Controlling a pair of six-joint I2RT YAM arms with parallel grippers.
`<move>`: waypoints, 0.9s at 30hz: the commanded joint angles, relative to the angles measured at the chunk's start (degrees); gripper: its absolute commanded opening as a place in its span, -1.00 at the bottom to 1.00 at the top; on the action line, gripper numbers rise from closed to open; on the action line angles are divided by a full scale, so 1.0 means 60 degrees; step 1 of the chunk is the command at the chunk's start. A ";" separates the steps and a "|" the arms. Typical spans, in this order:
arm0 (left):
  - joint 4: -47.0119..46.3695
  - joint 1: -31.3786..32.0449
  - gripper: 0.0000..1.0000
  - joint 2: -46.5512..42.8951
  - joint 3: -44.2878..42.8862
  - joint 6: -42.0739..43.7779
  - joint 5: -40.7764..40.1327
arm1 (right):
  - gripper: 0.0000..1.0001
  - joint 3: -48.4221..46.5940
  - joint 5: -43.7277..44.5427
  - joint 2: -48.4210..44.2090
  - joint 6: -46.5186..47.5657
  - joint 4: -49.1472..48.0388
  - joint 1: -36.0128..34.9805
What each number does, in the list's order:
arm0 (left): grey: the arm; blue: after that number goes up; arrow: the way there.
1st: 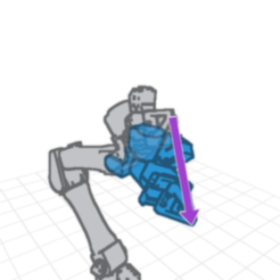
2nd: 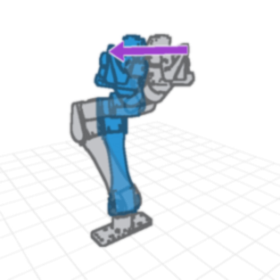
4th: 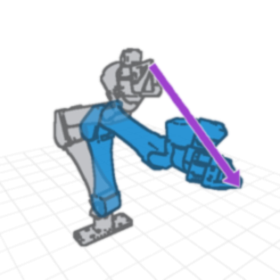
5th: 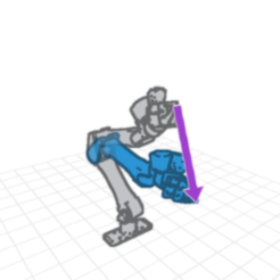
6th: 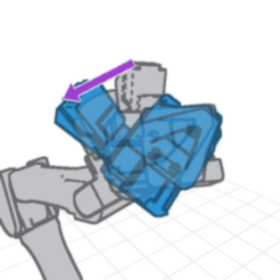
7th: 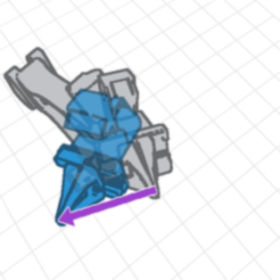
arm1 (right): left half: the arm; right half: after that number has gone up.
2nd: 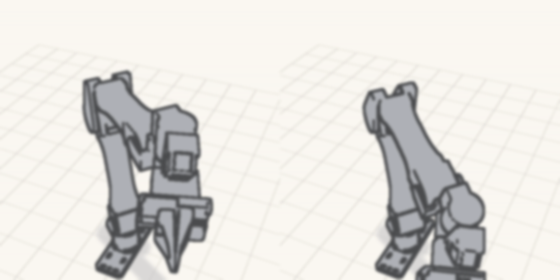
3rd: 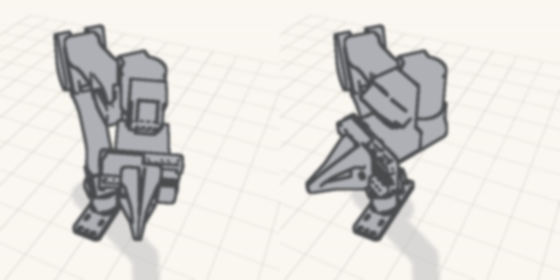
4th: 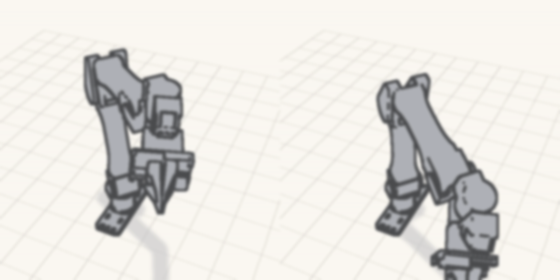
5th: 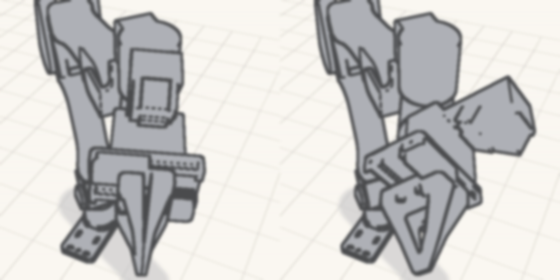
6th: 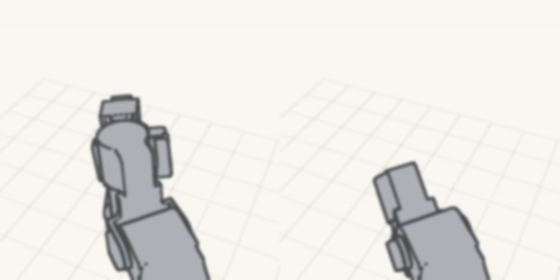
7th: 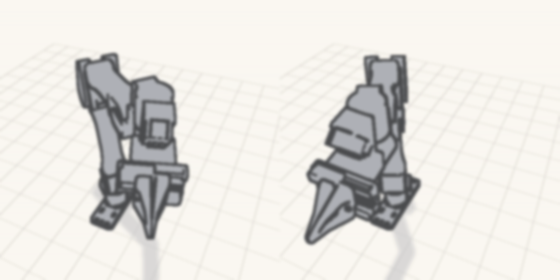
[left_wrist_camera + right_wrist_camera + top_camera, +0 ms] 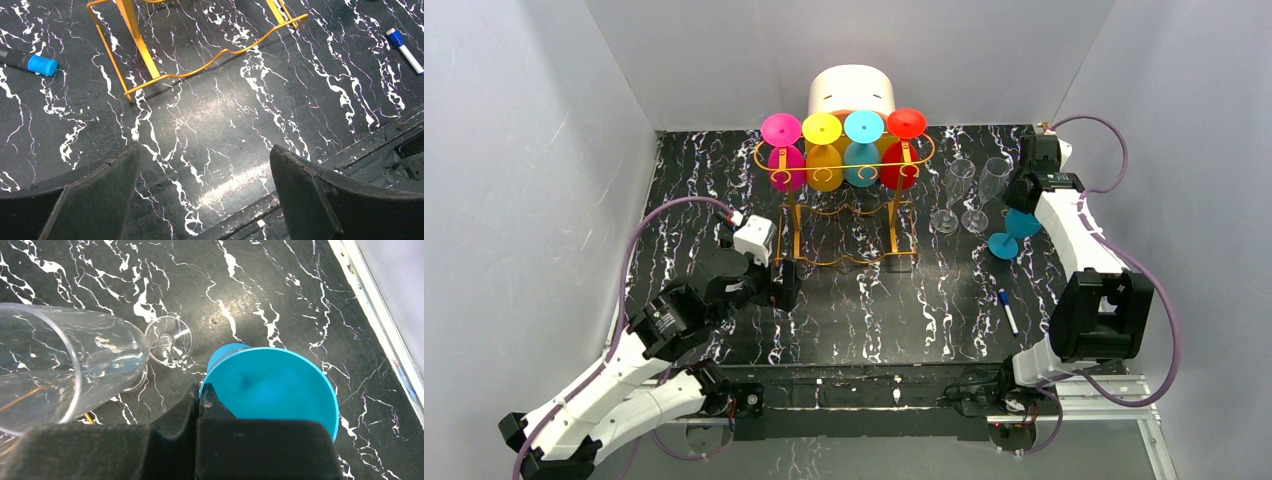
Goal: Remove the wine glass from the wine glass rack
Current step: Place the wine glass at the center of the board.
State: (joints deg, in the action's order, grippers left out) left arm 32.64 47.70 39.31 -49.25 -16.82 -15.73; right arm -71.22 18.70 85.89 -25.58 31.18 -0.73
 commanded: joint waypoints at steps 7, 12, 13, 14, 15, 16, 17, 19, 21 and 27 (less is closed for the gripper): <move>0.0255 -0.0025 0.97 -0.0167 -0.0025 -0.0228 -0.0157 | -0.81 -0.0852 -0.0377 0.0414 0.0735 0.0055 0.0036; 0.0261 -0.0018 0.97 0.0095 -0.0018 -0.0448 -0.0132 | -0.50 -0.1225 -0.0402 0.0451 0.1006 0.0397 0.0042; 0.0269 -0.0025 0.97 0.0166 0.0010 -0.0449 -0.0113 | -0.38 -0.1302 -0.0461 0.0451 0.1002 0.0437 0.0037; 0.0288 -0.0024 0.97 0.0224 0.0027 -0.0480 -0.0103 | -0.27 -0.1400 -0.0503 0.0436 0.1003 0.0479 0.0042; 0.0313 -0.0025 0.97 0.0294 0.0026 -0.0515 -0.0091 | -0.22 -0.1495 -0.0519 0.0416 0.1000 0.0506 0.0048; 0.0312 -0.0009 0.97 0.0347 0.0040 -0.0552 -0.0082 | -0.18 -0.1611 -0.0540 0.0397 0.1016 0.0539 0.0043; 0.0308 -0.0024 0.97 0.0381 0.0039 -0.0583 -0.0062 | -0.13 -0.1728 -0.0595 0.0375 0.1044 0.0569 0.0046; 0.0305 -0.0021 0.97 0.0426 0.0050 -0.0656 -0.0011 | -0.08 -0.1992 -0.0671 0.0339 0.1084 0.0692 0.0035; 0.0307 -0.0013 0.97 0.0458 0.0065 -0.0693 0.0022 | -0.07 -0.2294 -0.0815 0.0275 0.1100 0.0862 0.0047; 0.0316 -0.0026 0.97 0.0483 0.0035 -0.0720 -0.0110 | 0.06 -0.2610 -0.1480 -0.0393 0.1003 0.1090 0.0046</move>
State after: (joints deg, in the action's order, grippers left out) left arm 33.56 47.70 42.30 -49.17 -20.47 -15.64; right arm -83.96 13.28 87.96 -19.51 36.29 -0.75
